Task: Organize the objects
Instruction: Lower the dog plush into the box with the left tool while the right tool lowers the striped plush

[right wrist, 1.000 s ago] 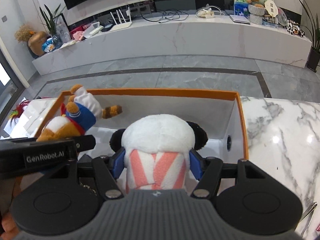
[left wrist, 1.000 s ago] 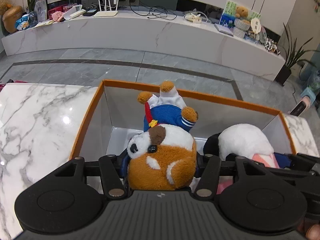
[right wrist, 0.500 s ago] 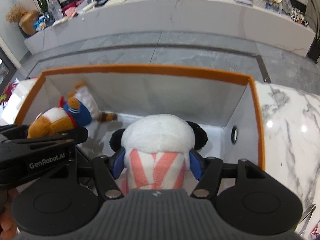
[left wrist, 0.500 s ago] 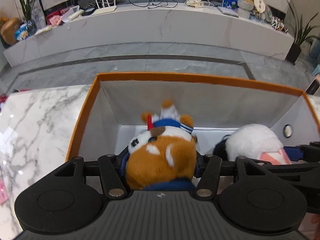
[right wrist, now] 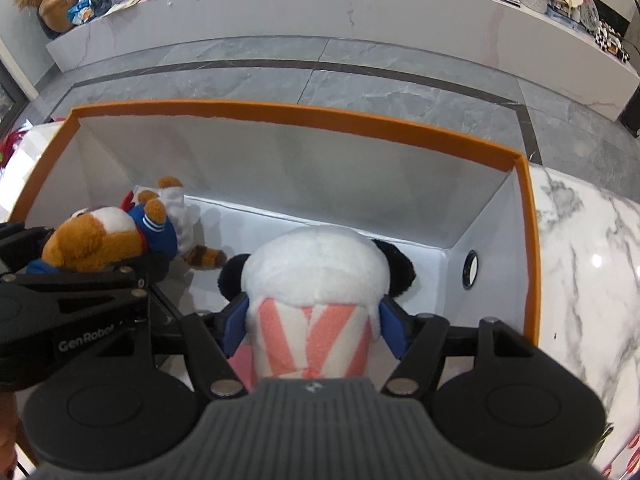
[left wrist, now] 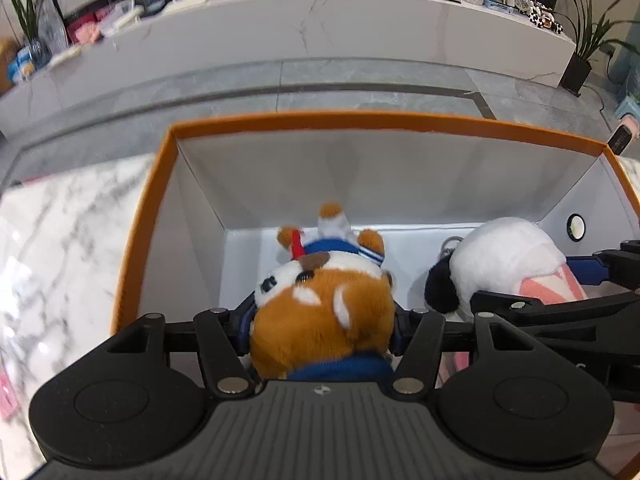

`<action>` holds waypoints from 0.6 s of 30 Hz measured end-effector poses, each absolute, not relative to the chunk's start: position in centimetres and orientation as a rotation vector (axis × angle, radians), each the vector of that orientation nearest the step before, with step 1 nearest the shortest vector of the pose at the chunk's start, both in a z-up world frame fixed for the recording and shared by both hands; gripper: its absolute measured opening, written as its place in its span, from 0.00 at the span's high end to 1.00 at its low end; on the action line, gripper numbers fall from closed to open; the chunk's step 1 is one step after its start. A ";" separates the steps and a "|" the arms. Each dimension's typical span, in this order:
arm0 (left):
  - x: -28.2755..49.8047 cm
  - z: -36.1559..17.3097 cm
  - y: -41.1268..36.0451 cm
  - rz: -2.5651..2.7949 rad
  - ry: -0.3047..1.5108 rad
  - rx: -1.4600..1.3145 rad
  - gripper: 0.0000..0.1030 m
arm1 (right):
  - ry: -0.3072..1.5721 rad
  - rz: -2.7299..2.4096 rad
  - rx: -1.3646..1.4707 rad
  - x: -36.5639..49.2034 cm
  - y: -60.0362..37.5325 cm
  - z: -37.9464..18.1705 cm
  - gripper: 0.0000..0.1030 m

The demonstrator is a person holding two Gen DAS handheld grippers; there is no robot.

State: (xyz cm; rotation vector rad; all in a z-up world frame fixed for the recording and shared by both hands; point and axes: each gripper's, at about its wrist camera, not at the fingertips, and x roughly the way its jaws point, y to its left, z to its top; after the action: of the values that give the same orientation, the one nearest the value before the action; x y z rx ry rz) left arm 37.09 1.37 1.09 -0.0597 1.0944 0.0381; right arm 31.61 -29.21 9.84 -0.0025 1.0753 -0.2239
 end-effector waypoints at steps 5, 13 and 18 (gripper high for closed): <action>37.2 0.9 2.1 0.029 1.097 -0.100 0.33 | 1.085 -0.208 -0.009 31.8 -29.5 9.7 0.31; 37.2 0.6 3.3 0.021 1.103 -0.161 0.30 | 1.096 -0.192 -0.028 32.0 -29.7 9.6 0.30; 37.1 0.7 3.9 0.012 1.096 -0.181 0.31 | 1.088 -0.170 -0.023 31.7 -30.0 9.7 0.29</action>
State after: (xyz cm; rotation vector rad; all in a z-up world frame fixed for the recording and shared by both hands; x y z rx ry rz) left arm 37.05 3.90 0.66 -0.1808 1.0956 0.0122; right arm 31.72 -30.00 9.72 -0.0234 1.0884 -0.1696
